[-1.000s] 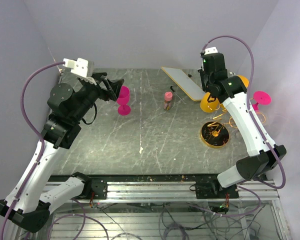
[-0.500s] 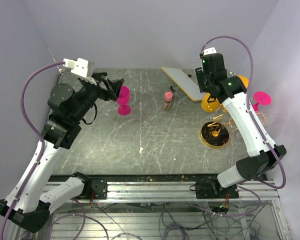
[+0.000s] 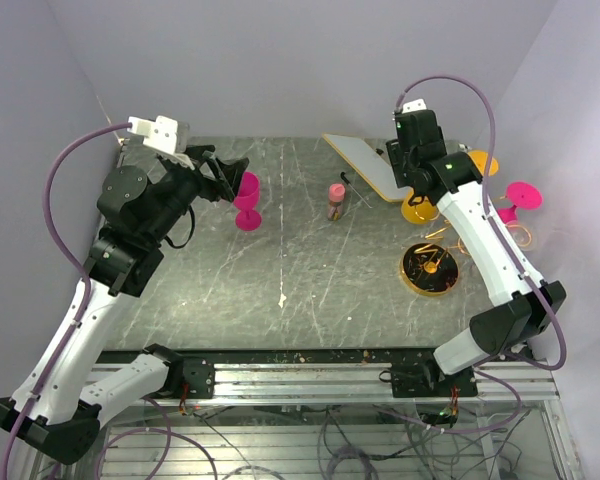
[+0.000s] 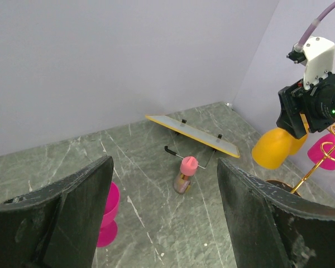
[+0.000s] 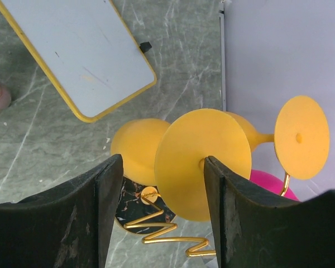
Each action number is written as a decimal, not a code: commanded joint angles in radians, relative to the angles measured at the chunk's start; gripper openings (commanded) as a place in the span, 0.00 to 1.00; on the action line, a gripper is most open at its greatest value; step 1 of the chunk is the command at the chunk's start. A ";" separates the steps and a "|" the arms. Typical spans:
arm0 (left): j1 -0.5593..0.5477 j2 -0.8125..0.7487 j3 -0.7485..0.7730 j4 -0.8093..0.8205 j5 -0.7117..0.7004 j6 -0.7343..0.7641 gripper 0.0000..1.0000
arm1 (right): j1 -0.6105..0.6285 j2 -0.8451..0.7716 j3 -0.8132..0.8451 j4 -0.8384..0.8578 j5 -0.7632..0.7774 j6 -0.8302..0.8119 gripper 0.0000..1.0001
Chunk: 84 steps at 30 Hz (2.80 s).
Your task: Take the wine glass off the wine glass rack
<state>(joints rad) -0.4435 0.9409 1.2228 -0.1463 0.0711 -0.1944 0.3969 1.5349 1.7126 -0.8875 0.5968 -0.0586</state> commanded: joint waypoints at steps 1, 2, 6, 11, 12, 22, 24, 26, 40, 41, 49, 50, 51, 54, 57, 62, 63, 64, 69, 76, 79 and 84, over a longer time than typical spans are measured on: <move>0.009 -0.001 -0.006 0.042 -0.008 -0.001 0.86 | 0.005 -0.014 -0.025 0.011 -0.002 0.001 0.58; 0.010 0.000 -0.006 0.042 -0.008 -0.002 0.86 | 0.006 -0.020 -0.033 0.013 -0.003 0.002 0.57; 0.012 0.002 -0.006 0.044 -0.004 -0.005 0.85 | 0.008 -0.062 -0.086 0.053 -0.010 -0.020 0.49; 0.013 0.012 -0.006 0.043 -0.003 -0.008 0.85 | 0.014 -0.079 -0.096 0.060 -0.027 -0.033 0.39; 0.014 0.014 -0.008 0.043 -0.001 -0.008 0.85 | 0.015 -0.078 -0.095 0.061 -0.030 -0.034 0.36; 0.026 0.027 -0.005 0.045 0.019 -0.017 0.86 | 0.044 -0.071 -0.101 0.063 -0.007 -0.071 0.16; 0.026 0.033 -0.005 0.044 0.022 -0.020 0.86 | 0.048 -0.072 -0.104 0.067 0.006 -0.085 0.14; 0.028 0.034 -0.006 0.046 0.025 -0.021 0.86 | 0.053 -0.073 -0.106 0.074 0.027 -0.104 0.11; 0.028 0.035 -0.011 0.053 0.027 -0.031 0.86 | 0.079 -0.080 -0.134 0.115 0.198 -0.208 0.00; 0.028 0.037 -0.012 0.054 0.025 -0.030 0.86 | 0.081 -0.084 -0.136 0.124 0.199 -0.219 0.00; 0.031 0.044 -0.013 0.055 0.032 -0.036 0.86 | 0.089 -0.130 -0.156 0.179 0.164 -0.323 0.00; 0.032 0.043 -0.013 0.056 0.034 -0.038 0.86 | 0.089 -0.138 -0.168 0.187 0.148 -0.341 0.00; 0.032 0.043 -0.013 0.057 0.036 -0.038 0.86 | 0.090 -0.148 -0.182 0.198 0.139 -0.358 0.00; 0.033 0.046 -0.014 0.058 0.038 -0.038 0.86 | 0.092 -0.161 -0.204 0.224 0.151 -0.377 0.00; 0.035 0.053 -0.013 0.056 0.039 -0.040 0.86 | 0.092 -0.165 -0.205 0.237 0.164 -0.391 0.00; 0.036 0.063 -0.013 0.056 0.047 -0.044 0.86 | 0.091 -0.154 -0.195 0.244 0.205 -0.400 0.00; 0.037 0.063 -0.013 0.058 0.046 -0.043 0.86 | 0.092 -0.155 -0.197 0.248 0.220 -0.401 0.00; 0.037 0.065 -0.014 0.058 0.044 -0.043 0.86 | 0.092 -0.157 -0.201 0.256 0.231 -0.406 0.00; 0.044 0.071 -0.014 0.061 0.056 -0.050 0.85 | 0.092 -0.172 -0.219 0.304 0.288 -0.444 0.00; 0.048 0.075 -0.011 0.061 0.066 -0.056 0.85 | 0.092 -0.181 -0.220 0.289 0.311 -0.440 0.00; 0.048 0.080 -0.011 0.062 0.068 -0.058 0.85 | 0.092 -0.186 -0.245 0.292 0.338 -0.429 0.00; 0.048 0.082 -0.009 0.058 0.065 -0.058 0.85 | 0.092 -0.183 -0.261 0.274 0.358 -0.393 0.00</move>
<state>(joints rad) -0.4026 1.0225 1.2182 -0.1287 0.1181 -0.2451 0.4847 1.3712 1.4628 -0.6151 0.9096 -0.4839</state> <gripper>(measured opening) 0.850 0.016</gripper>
